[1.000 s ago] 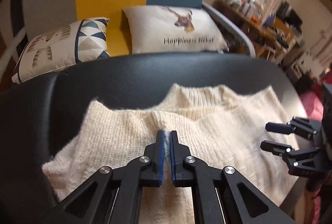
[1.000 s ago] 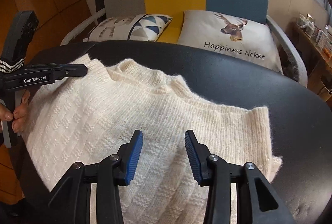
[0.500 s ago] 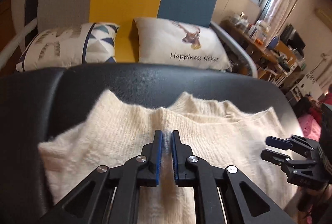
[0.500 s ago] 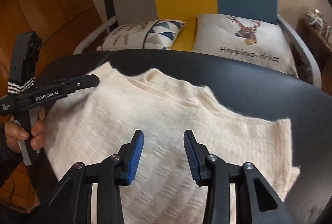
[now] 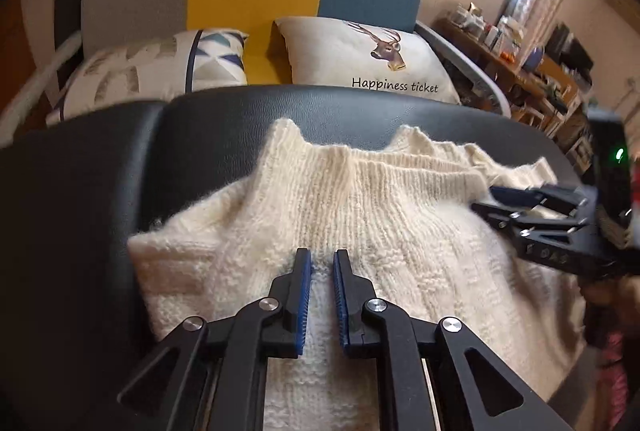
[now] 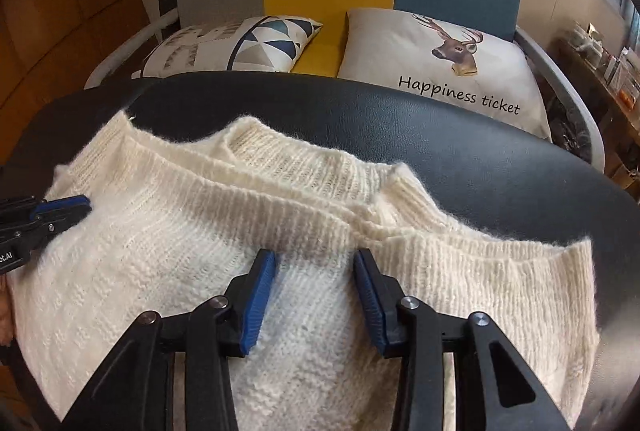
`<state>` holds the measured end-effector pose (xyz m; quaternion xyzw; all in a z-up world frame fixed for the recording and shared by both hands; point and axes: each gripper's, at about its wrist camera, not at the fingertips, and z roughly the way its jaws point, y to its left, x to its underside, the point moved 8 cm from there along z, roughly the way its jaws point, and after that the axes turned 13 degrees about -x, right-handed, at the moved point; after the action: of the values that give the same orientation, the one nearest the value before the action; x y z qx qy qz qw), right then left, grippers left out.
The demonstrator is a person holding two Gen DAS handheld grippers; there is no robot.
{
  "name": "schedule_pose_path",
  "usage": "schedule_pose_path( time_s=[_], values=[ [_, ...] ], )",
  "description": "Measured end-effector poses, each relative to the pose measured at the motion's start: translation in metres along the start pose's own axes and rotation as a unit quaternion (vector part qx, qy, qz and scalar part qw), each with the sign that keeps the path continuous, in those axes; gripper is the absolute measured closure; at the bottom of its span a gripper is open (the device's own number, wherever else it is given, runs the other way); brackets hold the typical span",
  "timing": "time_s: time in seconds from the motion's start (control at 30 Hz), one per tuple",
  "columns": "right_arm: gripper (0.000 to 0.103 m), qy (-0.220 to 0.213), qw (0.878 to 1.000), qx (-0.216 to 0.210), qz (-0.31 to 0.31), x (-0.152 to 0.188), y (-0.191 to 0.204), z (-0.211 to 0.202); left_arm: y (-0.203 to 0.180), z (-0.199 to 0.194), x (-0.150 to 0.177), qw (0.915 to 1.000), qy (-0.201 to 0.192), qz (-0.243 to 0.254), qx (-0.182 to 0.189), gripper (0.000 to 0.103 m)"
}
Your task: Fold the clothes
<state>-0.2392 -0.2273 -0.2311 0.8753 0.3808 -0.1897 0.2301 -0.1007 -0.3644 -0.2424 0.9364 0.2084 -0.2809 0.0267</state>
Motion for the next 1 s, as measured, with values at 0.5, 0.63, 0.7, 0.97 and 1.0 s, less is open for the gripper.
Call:
schedule_pose_path(
  time_s=[0.5, 0.63, 0.7, 0.97, 1.0],
  values=[
    [0.061, -0.100, 0.941, -0.259, 0.195, 0.151, -0.114, -0.215, -0.012, -0.077, 0.039, 0.9986, -0.030, -0.034, 0.028, 0.090],
    [0.061, -0.092, 0.926, -0.283, 0.235, 0.190, -0.147, -0.205, -0.078, -0.089, 0.046, 0.9951, -0.018, 0.000, 0.097, 0.085],
    [0.061, -0.091, 0.917, -0.302, 0.246, 0.197, -0.158, -0.197, -0.121, -0.087, 0.043, 0.9932, -0.012, 0.036, 0.110, 0.085],
    [0.061, -0.011, 0.882, -0.429, 0.196, 0.176, -0.135, -0.151, -0.240, -0.048, 0.046, 0.9805, 0.037, 0.145, 0.127, 0.084],
    [0.060, 0.008, 0.880, -0.438, 0.183, 0.177, -0.130, -0.148, -0.246, -0.044, 0.049, 0.9791, 0.044, 0.154, 0.126, 0.084]
  ],
)
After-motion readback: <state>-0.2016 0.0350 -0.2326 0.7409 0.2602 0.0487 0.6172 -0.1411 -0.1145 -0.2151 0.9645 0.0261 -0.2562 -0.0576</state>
